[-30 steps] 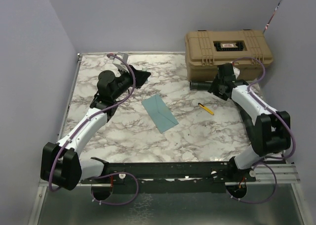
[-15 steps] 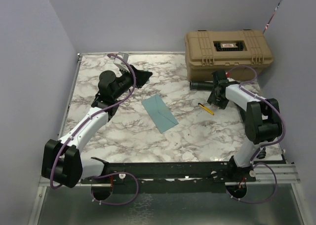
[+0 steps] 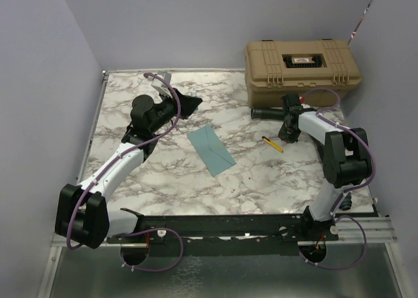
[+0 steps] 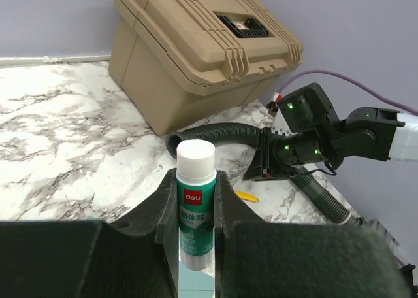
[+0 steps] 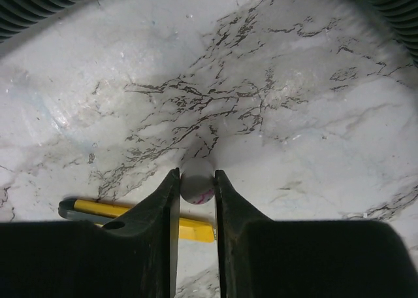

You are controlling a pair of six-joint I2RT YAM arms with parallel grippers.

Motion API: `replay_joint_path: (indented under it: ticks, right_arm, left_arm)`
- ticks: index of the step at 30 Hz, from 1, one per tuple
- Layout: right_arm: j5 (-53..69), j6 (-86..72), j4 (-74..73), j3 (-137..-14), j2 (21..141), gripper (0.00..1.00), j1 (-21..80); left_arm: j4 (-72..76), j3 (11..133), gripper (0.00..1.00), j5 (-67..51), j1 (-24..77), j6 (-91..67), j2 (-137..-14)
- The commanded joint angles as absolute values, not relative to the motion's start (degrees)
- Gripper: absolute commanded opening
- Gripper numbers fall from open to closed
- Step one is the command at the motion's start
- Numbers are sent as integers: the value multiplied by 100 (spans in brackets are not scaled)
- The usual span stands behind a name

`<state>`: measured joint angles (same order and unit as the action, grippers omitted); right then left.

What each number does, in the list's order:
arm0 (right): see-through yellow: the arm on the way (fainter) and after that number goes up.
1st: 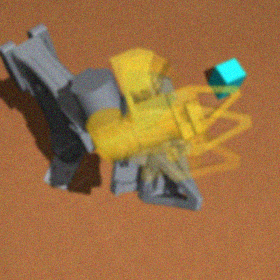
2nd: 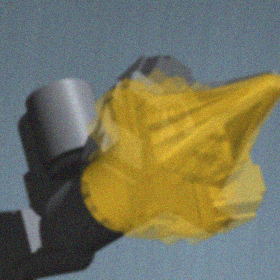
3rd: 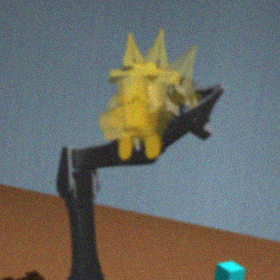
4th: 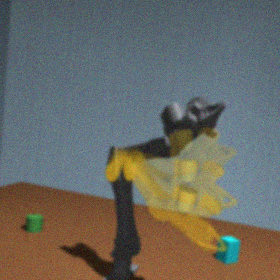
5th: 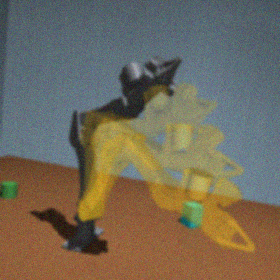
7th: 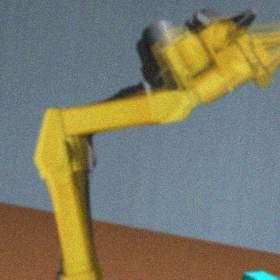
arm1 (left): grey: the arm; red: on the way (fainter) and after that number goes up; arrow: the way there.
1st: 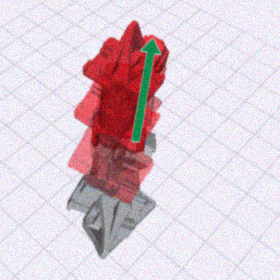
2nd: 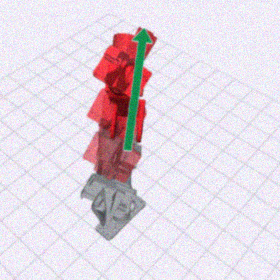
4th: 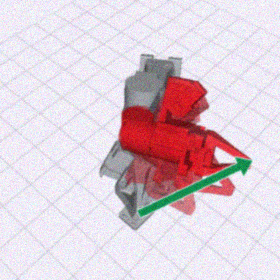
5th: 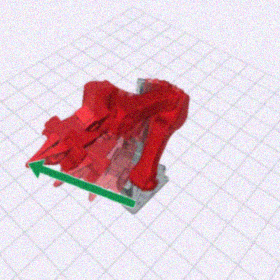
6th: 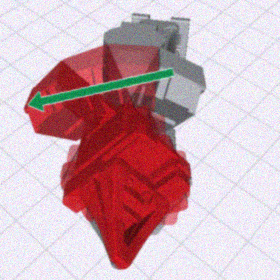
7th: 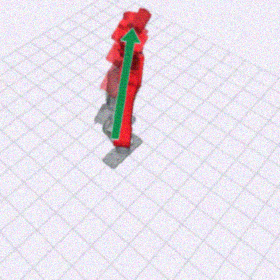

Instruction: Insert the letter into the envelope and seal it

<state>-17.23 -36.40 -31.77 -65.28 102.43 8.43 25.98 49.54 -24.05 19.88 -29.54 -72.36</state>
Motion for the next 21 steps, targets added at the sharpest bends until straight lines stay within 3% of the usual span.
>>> replay_joint_path:
  ticks: [1,5,11,17,21]
  right_arm:
    - [-1724,-3604,-3030,-6442,10316,16,774]
    - [-1569,-3574,-3036,-6418,10063,9,773]
    - [-752,-3343,-3286,-6674,9410,8,771]
    - [2043,-2698,-2765,-6777,8675,8,773]
    - [3886,-2773,-2003,-6644,8166,7,773]
  left_arm:
    - [2742,4860,0,-2561,1995,-2892,-7163]
    - [2747,4876,0,-2639,1995,-2876,-7182]
    - [2777,5053,0,-2988,2178,-2700,-7384]
    - [2718,5239,0,-3066,2691,-2310,-7786]
    - [2692,5257,0,-3357,3109,-1105,-7925]
